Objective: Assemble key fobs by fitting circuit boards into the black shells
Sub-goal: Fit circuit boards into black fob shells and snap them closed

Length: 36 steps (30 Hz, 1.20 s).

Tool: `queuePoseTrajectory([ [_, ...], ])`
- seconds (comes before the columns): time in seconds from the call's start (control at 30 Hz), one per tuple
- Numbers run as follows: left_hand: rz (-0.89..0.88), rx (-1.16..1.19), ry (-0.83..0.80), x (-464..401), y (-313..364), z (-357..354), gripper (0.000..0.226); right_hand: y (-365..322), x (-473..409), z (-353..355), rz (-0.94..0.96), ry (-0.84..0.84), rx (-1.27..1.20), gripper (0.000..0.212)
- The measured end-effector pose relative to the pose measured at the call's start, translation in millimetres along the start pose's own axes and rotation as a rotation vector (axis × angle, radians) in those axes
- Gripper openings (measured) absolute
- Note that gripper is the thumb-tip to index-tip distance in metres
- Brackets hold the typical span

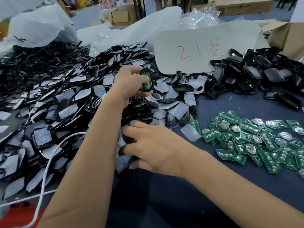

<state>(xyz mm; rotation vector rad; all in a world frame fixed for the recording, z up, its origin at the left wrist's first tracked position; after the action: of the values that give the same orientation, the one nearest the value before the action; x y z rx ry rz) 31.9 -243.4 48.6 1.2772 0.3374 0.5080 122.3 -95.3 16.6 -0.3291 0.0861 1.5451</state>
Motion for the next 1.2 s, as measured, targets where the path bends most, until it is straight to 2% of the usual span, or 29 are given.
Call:
queuePoseTrajectory([
  [0.1, -0.032, -0.015, -0.015, 6, 4, 5, 0.026, -7, -4, -12, 0.045, -0.009, 0.077, 0.029],
  [0.23, -0.041, 0.015, 0.004, 9, 5, 14, 0.025, -9, -2, -13, 0.095, 0.104, 0.097, 0.013],
  [0.3, -0.027, 0.055, -0.005, 9, 3, 11, 0.019, -2, 2, -6, 0.055, 0.137, -0.031, 0.015],
  [0.37, -0.035, 0.072, -0.027, 10, 1, 0, 0.031, 19, 14, 13, -0.075, 0.262, -0.265, 0.012],
  [0.43, -0.106, 0.077, -0.039, 13, 3, -18, 0.04, 54, 40, 34, -0.268, 0.483, -0.473, 0.008],
  [0.57, -0.183, 0.071, -0.108, 21, 7, -84, 0.034, 134, 126, 61, -0.684, 0.974, -0.777, 0.015],
  [0.63, -0.223, -0.01, -0.147, 25, 7, -132, 0.031, 163, 173, 67, -0.86, 1.111, -0.793, 0.012],
  [0.73, -0.315, -0.143, -0.22, 38, 3, -198, 0.029, 190, 218, 68, -1.002, 1.098, -0.693, 0.014],
  [0.8, -0.364, -0.21, -0.253, 45, 0, -232, 0.03, 197, 234, 67, -1.042, 1.071, -0.706, 0.007],
  [0.9, -0.441, -0.341, -0.219, 46, 0, -249, 0.034, 203, 245, 64, -1.049, 1.057, -0.742, 0.021],
  [0.93, -0.475, -0.371, -0.192, 45, 1, -251, 0.037, 203, 248, 64, -1.047, 1.045, -0.721, 0.02],
  [1.0, -0.514, -0.291, -0.155, 43, 4, -246, 0.037, 203, 248, 65, -1.037, 0.969, -0.671, 0.015],
  [1.1, -0.533, -0.071, -0.227, 46, 10, -243, 0.025, 203, 246, 64, -1.02, 0.81, -0.618, 0.017],
  [1.2, -0.554, -0.055, -0.275, 46, 11, -246, 0.013, 203, 246, 64, -1.001, 0.862, -0.68, 0.022],
])
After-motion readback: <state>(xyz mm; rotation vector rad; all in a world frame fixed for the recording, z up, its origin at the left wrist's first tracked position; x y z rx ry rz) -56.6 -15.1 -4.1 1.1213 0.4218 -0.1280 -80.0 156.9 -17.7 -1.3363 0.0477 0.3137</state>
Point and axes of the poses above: each hand's wrist, its own x-axis away from the middle knuckle, its own z-axis out of the back of the hand, y = z × x, the point moved 5 cm from there along -x, towards the middle knuckle, and after that the axes turned 2 degrees about y, right-handed, at the moved point
